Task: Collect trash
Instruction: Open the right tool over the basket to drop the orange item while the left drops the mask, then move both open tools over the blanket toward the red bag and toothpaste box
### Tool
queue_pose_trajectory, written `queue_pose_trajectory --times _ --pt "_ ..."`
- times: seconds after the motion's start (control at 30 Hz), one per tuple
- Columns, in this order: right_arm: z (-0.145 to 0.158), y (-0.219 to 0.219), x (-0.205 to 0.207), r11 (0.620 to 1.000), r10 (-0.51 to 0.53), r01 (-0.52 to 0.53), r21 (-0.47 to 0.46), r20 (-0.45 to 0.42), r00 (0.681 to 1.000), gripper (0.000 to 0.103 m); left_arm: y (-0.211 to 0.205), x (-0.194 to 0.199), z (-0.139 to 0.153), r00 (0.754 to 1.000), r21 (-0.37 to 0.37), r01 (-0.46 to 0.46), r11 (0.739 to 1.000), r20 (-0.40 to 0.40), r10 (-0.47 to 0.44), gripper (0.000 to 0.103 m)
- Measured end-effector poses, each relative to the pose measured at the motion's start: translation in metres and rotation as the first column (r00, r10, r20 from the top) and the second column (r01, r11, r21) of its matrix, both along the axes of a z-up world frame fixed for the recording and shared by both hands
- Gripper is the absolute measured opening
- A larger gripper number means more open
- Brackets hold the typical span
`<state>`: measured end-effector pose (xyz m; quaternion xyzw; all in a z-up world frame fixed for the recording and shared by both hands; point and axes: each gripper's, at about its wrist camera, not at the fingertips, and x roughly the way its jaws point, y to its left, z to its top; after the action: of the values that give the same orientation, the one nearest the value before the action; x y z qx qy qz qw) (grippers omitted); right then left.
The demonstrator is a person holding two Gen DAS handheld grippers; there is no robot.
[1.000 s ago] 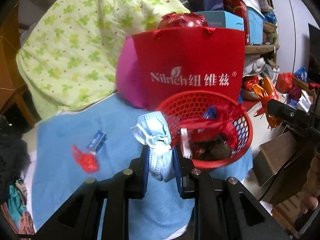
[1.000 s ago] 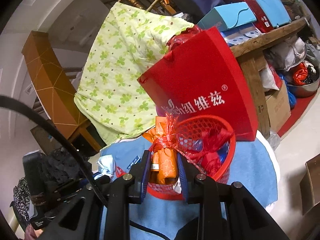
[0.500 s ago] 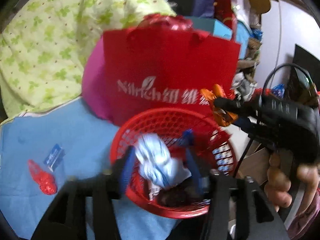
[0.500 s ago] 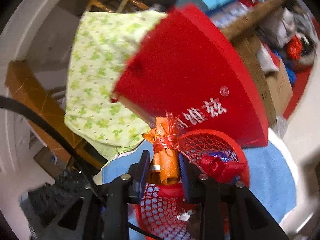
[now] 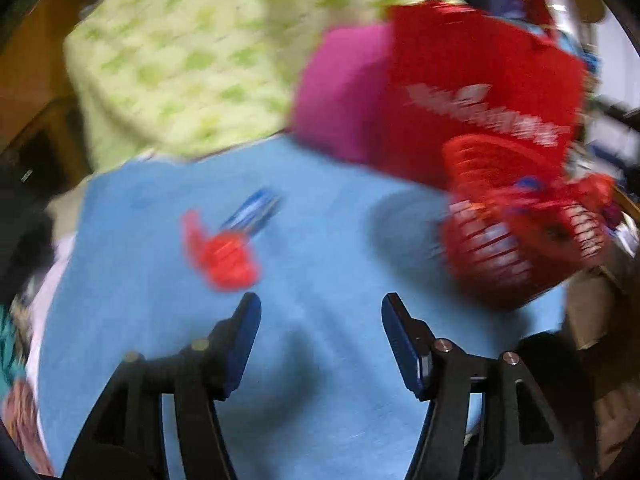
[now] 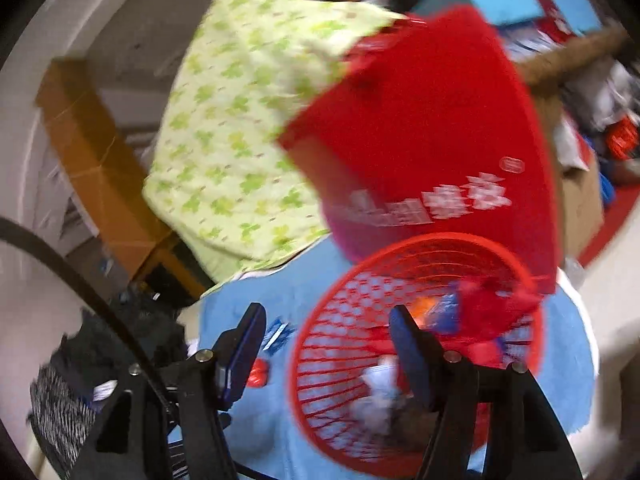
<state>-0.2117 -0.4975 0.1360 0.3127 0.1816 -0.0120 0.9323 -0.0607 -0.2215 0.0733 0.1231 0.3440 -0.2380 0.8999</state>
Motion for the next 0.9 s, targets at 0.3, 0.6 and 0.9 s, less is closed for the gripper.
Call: queue_pose_trajectory --times 0.3,0.6,0.9 --pt "0.007 0.108 0.054 0.972 0.221 -0.223 -0.072 -0.035 0.975 0.068 0.099 0.036 -0.036 0.972 -0.003 -0.234 0.972 -0.04 0.233 0.063" --pt "-0.061 0.172 0.124 0.937 0.311 -0.341 -0.079 -0.259 0.914 0.068 0.139 0.06 -0.066 0.955 -0.021 -0.293 0.956 -0.057 0.292 0.063" --pt "-0.103 0.153 0.22 0.959 0.277 -0.281 0.044 -0.371 0.886 0.068 0.132 0.092 -0.068 0.958 -0.086 -0.283 0.955 -0.077 0.276 0.063"
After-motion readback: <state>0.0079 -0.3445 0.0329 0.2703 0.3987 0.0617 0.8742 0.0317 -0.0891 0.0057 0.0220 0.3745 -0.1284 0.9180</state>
